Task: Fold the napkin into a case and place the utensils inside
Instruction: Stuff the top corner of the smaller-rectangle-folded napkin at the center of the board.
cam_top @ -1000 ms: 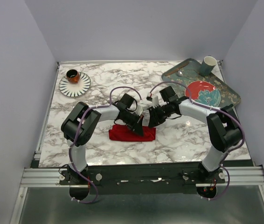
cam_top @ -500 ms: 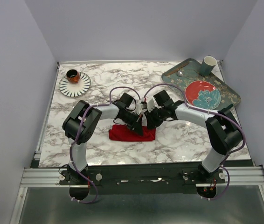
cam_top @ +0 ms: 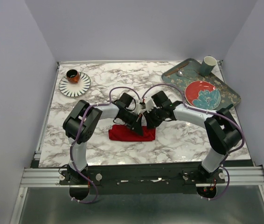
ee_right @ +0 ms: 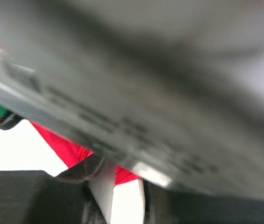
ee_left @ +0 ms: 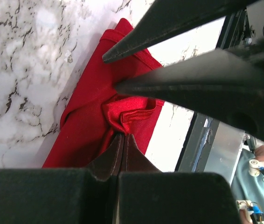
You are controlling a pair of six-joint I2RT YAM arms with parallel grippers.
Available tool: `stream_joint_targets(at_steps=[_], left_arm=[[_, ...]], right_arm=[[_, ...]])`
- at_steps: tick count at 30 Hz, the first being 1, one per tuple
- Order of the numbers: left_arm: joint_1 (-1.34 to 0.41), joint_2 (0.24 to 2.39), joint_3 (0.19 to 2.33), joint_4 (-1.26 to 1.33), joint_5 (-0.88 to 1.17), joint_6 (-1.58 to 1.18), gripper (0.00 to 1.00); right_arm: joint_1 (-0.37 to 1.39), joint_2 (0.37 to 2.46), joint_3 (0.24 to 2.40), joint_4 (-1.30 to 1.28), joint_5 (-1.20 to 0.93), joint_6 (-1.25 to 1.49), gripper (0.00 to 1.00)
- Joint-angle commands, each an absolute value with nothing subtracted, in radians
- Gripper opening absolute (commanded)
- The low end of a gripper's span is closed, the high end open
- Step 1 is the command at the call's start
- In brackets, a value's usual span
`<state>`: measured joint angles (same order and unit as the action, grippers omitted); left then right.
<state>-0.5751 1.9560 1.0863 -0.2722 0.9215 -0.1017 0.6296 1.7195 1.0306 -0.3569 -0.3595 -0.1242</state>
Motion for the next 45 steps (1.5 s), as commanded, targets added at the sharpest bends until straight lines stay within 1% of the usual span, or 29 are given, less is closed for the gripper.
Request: stream_joint_targets(at_steps=[1, 5, 6, 19, 26, 29, 36, 45], left_arm=[[-0.568, 1.999, 1.089, -0.293, 0.853, -0.078, 0.0], [-0.566, 2.0, 1.091, -0.293, 0.856, -0.081, 0.0], [-0.568, 2.0, 1.091, -0.293, 0.854, -0.083, 0.0], [-0.566, 2.01, 1.089, -0.285, 0.853, -0.086, 0.0], [-0.565, 2.022, 1.1, -0.291, 0.854, -0.089, 0.0], [-0.563, 2.026, 1.1, -0.29, 0.856, -0.092, 0.0], [-0.557, 2.029, 1.095, -0.288, 0.859, -0.092, 0.0], [-0.552, 2.031, 1.095, -0.285, 0.864, -0.095, 0.0]], right_arm=[[0.652, 1.75, 1.051, -0.388, -0.302, -0.141, 0.27], [0.652, 1.73, 1.035, -0.388, -0.302, -0.135, 0.26], [0.65, 1.723, 1.031, -0.388, -0.304, -0.132, 0.28], [0.649, 1.568, 0.968, -0.333, -0.268, -0.107, 0.34], [0.663, 1.58, 0.948, -0.322, -0.279, -0.182, 0.33], [0.684, 1.577, 0.931, -0.299, -0.252, -0.213, 0.33], [0.706, 1.598, 0.936, -0.288, -0.23, -0.227, 0.32], [0.735, 1.657, 0.971, -0.331, -0.187, -0.239, 0.29]])
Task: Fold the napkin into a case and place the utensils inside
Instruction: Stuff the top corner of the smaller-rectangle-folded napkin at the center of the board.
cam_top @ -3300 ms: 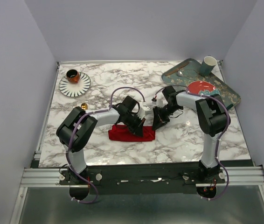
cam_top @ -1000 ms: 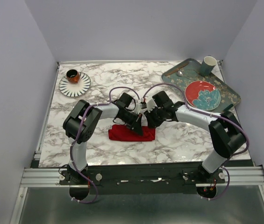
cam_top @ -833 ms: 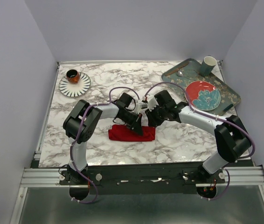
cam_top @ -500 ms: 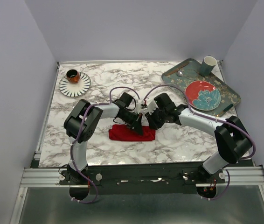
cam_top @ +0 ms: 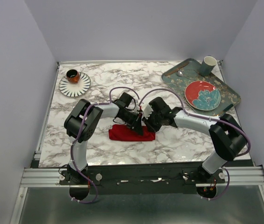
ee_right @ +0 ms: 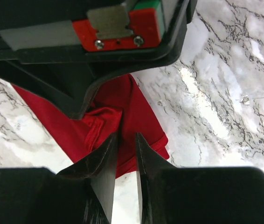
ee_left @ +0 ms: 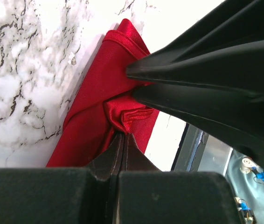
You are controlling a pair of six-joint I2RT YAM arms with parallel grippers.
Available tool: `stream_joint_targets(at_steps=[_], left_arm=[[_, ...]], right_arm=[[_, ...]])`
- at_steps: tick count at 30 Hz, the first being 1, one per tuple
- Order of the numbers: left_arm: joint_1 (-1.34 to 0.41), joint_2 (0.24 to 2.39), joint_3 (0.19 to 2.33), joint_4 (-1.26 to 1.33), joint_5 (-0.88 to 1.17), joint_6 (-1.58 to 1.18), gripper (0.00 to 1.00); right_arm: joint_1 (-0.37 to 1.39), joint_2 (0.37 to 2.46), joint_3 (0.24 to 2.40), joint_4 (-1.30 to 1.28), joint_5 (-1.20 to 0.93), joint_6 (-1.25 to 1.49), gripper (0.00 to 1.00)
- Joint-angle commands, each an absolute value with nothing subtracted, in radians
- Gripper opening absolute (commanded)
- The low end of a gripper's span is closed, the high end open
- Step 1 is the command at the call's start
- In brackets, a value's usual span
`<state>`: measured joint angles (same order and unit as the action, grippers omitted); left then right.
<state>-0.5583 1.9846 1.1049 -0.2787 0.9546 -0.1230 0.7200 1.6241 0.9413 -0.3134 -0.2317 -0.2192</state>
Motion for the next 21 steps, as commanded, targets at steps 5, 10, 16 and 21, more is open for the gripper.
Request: stream_joint_targets(at_steps=[5, 10, 16, 21], left_arm=[[-0.551, 2.034, 1.094, -0.281, 0.865, -0.101, 0.0], [-0.551, 2.034, 1.095, -0.273, 0.867, -0.104, 0.0], [-0.551, 2.029, 1.091, -0.279, 0.868, -0.103, 0.0], [-0.551, 2.031, 1.095, -0.281, 0.87, -0.103, 0.0]], right_arm=[[0.736, 1.66, 0.969, -0.336, -0.184, -0.239, 0.28], [0.738, 1.664, 0.974, -0.331, -0.138, -0.23, 0.16], [0.738, 1.632, 0.974, -0.325, -0.12, -0.209, 0.01], [0.736, 1.586, 0.973, -0.321, -0.138, -0.192, 0.01]])
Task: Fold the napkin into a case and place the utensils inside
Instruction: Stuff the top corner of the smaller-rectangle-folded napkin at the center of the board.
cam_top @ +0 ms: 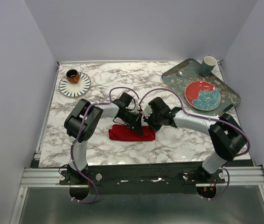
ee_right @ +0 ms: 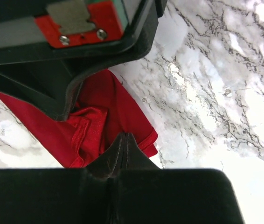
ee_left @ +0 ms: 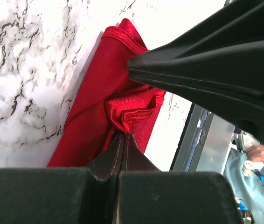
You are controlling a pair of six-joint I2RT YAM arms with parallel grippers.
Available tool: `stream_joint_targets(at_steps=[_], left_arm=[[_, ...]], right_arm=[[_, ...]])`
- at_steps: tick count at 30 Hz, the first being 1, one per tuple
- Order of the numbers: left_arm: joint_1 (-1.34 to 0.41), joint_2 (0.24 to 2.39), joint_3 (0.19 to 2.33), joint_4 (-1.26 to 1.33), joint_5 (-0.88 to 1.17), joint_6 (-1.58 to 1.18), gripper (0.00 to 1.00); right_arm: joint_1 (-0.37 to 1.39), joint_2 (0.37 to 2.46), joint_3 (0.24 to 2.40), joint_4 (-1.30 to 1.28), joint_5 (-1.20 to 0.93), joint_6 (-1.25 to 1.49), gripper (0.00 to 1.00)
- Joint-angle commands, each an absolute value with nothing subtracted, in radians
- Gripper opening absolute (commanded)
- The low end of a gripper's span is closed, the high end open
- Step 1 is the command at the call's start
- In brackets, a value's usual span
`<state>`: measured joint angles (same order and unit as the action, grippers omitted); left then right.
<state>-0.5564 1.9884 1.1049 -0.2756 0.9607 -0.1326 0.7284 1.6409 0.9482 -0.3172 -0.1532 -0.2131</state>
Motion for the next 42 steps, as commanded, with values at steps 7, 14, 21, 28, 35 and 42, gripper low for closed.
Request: stream_joint_targets(at_steps=[7, 14, 21, 28, 35, 42], left_arm=[[-0.555, 1.999, 1.121, -0.262, 0.893, -0.147, 0.0], [-0.566, 1.97, 1.131, -0.215, 0.917, -0.218, 0.0], [-0.569, 1.968, 1.144, -0.186, 0.922, -0.255, 0.0], [-0.569, 1.99, 1.157, -0.189, 0.905, -0.256, 0.0], [-0.537, 1.938, 1.102, -0.082, 0.893, -0.333, 0.19], [-0.472, 1.773, 0.951, 0.052, 0.867, -0.416, 0.42]], right_arm=[[0.738, 1.582, 0.957, -0.321, -0.181, -0.189, 0.01], [0.738, 1.589, 0.956, -0.318, -0.187, -0.187, 0.01], [0.738, 1.586, 0.95, -0.314, -0.186, -0.184, 0.01], [0.738, 1.583, 0.945, -0.31, -0.173, -0.181, 0.01], [0.738, 1.589, 0.939, -0.305, -0.158, -0.178, 0.01], [0.738, 1.589, 0.94, -0.302, -0.14, -0.166, 0.01]])
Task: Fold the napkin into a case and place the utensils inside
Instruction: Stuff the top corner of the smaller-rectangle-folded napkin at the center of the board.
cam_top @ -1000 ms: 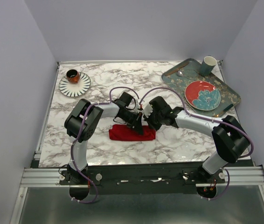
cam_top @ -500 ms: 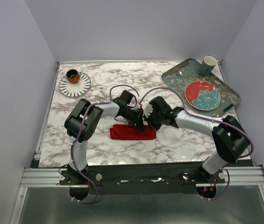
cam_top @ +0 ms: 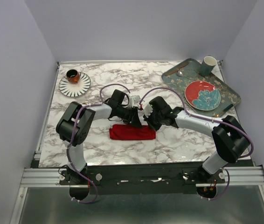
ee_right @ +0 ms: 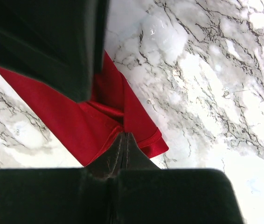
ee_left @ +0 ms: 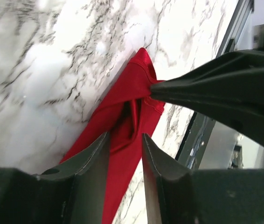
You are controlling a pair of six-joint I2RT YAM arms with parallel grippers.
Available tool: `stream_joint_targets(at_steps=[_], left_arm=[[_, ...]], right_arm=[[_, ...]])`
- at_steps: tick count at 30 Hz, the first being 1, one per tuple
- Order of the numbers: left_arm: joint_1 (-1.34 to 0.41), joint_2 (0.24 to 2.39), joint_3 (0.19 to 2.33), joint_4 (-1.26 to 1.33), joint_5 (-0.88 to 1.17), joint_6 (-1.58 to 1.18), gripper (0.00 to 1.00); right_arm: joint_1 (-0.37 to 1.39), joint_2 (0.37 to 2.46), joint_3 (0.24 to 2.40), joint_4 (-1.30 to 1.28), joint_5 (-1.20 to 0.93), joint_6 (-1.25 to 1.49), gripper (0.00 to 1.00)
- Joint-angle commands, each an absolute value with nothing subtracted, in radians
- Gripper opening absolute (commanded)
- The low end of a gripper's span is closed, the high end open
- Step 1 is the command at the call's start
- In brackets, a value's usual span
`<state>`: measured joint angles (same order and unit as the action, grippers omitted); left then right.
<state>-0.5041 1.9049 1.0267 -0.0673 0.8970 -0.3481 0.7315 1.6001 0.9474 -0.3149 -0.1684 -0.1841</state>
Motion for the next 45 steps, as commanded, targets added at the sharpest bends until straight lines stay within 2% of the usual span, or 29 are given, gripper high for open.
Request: stream_joint_targets(at_steps=[1, 7, 10, 14, 20, 33, 40, 45], left_arm=[[-0.468, 1.755, 0.924, 0.055, 0.862, -0.417, 0.43], [-0.471, 1.689, 0.841, 0.063, 0.874, -0.468, 0.44], [-0.485, 1.701, 0.815, 0.089, 0.876, -0.521, 0.36], [-0.511, 1.732, 0.79, 0.187, 0.864, -0.598, 0.21], [-0.541, 1.811, 0.831, 0.241, 0.854, -0.638, 0.17], [-0.545, 1.993, 0.914, 0.296, 0.834, -0.721, 0.15], [-0.546, 1.987, 0.919, 0.293, 0.862, -0.712, 0.18], [-0.546, 1.919, 0.87, 0.396, 0.871, -0.785, 0.23]], right_arm=[[0.736, 1.591, 0.942, -0.304, -0.138, -0.166, 0.01], [0.736, 1.591, 0.945, -0.302, -0.138, -0.163, 0.01], [0.739, 1.592, 0.945, -0.302, -0.135, -0.161, 0.01], [0.736, 1.589, 0.948, -0.304, -0.135, -0.158, 0.01], [0.736, 1.591, 0.951, -0.304, -0.14, -0.153, 0.01], [0.736, 1.582, 0.939, -0.308, -0.166, -0.146, 0.01], [0.738, 1.609, 0.94, -0.308, -0.16, -0.138, 0.01], [0.738, 1.621, 0.943, -0.308, -0.105, -0.12, 0.01]])
